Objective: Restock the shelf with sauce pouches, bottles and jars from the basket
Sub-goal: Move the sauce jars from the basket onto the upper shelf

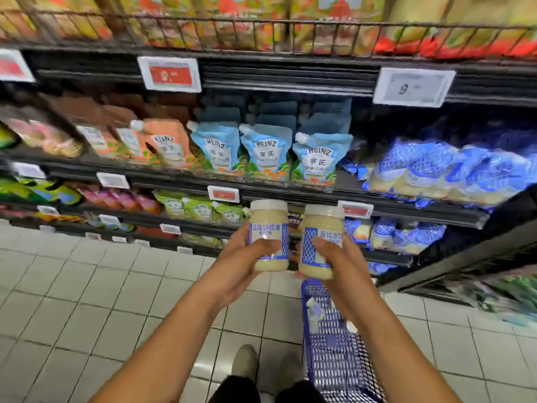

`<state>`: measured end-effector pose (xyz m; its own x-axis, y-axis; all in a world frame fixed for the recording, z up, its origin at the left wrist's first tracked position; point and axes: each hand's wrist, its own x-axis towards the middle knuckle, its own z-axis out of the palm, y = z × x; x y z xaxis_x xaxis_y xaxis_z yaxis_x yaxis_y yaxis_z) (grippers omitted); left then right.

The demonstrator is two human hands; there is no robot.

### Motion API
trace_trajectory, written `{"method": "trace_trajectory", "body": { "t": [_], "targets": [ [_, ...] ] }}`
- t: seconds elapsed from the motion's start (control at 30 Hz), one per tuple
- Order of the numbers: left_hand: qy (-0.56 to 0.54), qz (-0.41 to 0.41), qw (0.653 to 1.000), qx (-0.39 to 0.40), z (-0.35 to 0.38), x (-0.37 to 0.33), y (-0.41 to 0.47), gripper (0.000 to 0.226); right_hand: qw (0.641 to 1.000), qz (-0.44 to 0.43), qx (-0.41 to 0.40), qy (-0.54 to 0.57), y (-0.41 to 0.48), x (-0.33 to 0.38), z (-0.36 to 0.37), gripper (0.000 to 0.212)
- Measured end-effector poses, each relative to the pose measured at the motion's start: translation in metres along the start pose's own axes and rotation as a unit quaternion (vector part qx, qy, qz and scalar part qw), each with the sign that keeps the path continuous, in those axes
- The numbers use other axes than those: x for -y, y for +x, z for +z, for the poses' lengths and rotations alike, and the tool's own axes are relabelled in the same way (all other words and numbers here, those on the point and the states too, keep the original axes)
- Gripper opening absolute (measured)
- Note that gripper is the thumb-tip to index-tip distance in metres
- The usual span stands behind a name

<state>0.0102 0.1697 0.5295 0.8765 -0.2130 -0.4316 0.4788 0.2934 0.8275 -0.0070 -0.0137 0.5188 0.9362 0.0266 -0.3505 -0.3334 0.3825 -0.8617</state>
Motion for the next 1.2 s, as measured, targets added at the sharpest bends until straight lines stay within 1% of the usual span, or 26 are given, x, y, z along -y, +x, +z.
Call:
{"method": "trace_trajectory", "body": {
  "t": [0.13,0.23,0.33,0.37,0.47,0.53,0.63,0.7,0.73,0.8,0.9,0.97,1.1,1.2],
  "targets": [
    [-0.017,0.04,0.998,-0.037,-0.025,-0.008,-0.026,0.056,0.997,0.016,0.063,-0.034,0.003,-0.002,0.033,0.048],
    [-0.042,0.064,0.994,-0.073,-0.04,-0.006,-0.047,0.058,0.992,0.027,0.116,-0.046,0.005,-0.008,0.055,0.053],
    [-0.056,0.082,0.99,-0.103,-0.05,-0.001,-0.068,0.054,0.986,0.049,0.149,-0.056,0.005,-0.018,0.071,0.043],
    [-0.062,0.088,0.988,-0.112,-0.053,0.001,-0.075,0.054,0.984,0.056,0.161,-0.058,0.004,-0.021,0.075,0.043],
    [-0.077,0.11,0.981,-0.139,-0.06,0.006,-0.097,0.064,0.976,0.072,0.194,-0.069,0.0,-0.029,0.088,0.057],
    [-0.083,0.127,0.976,-0.158,-0.064,0.008,-0.109,0.063,0.97,0.081,0.217,-0.077,-0.003,-0.032,0.097,0.066],
    [-0.08,0.14,0.968,-0.192,-0.068,0.009,-0.124,0.063,0.958,0.085,0.257,-0.096,-0.006,-0.036,0.109,0.065],
    [-0.079,0.152,0.961,-0.215,-0.07,0.006,-0.132,0.064,0.95,0.082,0.284,-0.101,-0.008,-0.034,0.117,0.062],
    [-0.079,0.161,0.958,-0.225,-0.072,0.003,-0.135,0.064,0.944,0.08,0.301,-0.105,-0.008,-0.032,0.122,0.057],
    [-0.076,0.18,0.951,-0.239,-0.077,-0.006,-0.139,0.059,0.936,0.071,0.324,-0.115,-0.007,-0.027,0.136,0.051],
    [-0.073,0.208,0.941,-0.257,-0.087,-0.025,-0.144,0.054,0.93,0.043,0.343,-0.125,-0.005,-0.014,0.165,0.063],
    [-0.065,0.229,0.934,-0.267,-0.096,-0.042,-0.148,0.055,0.923,0.027,0.361,-0.131,-0.003,-0.005,0.187,0.064],
    [-0.052,0.267,0.921,-0.28,-0.121,-0.082,-0.159,0.052,0.908,-0.008,0.397,-0.134,0.002,0.014,0.237,0.052],
    [-0.039,0.299,0.91,-0.283,-0.144,-0.114,-0.168,0.056,0.902,-0.04,0.411,-0.13,0.003,0.026,0.278,0.044]
  ]
}}
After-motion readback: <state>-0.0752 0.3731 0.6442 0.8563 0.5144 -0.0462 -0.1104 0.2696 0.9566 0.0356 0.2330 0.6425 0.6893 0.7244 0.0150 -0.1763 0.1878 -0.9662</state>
